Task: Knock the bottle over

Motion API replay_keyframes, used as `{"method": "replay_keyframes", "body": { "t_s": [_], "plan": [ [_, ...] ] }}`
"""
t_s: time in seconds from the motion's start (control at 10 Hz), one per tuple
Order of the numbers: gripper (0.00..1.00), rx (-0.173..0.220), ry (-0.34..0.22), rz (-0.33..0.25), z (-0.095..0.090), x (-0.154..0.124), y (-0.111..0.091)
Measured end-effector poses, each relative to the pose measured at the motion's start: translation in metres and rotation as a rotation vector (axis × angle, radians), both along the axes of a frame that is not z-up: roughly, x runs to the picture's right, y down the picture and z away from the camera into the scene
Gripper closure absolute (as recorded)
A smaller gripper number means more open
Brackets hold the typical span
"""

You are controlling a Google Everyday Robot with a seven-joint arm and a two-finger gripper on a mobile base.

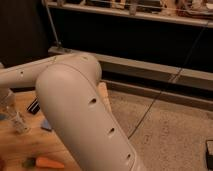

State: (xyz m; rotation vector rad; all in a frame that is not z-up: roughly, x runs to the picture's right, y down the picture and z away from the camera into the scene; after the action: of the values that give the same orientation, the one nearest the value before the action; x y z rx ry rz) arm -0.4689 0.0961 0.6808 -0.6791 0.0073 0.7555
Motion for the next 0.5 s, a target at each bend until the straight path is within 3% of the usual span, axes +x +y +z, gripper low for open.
{"method": "replay_keyframes", "body": {
  "t_s": [0.5],
  "plan": [
    [1.0,0.012,-0.025,-0.016,0.003,-0.017,0.001]
  ]
}}
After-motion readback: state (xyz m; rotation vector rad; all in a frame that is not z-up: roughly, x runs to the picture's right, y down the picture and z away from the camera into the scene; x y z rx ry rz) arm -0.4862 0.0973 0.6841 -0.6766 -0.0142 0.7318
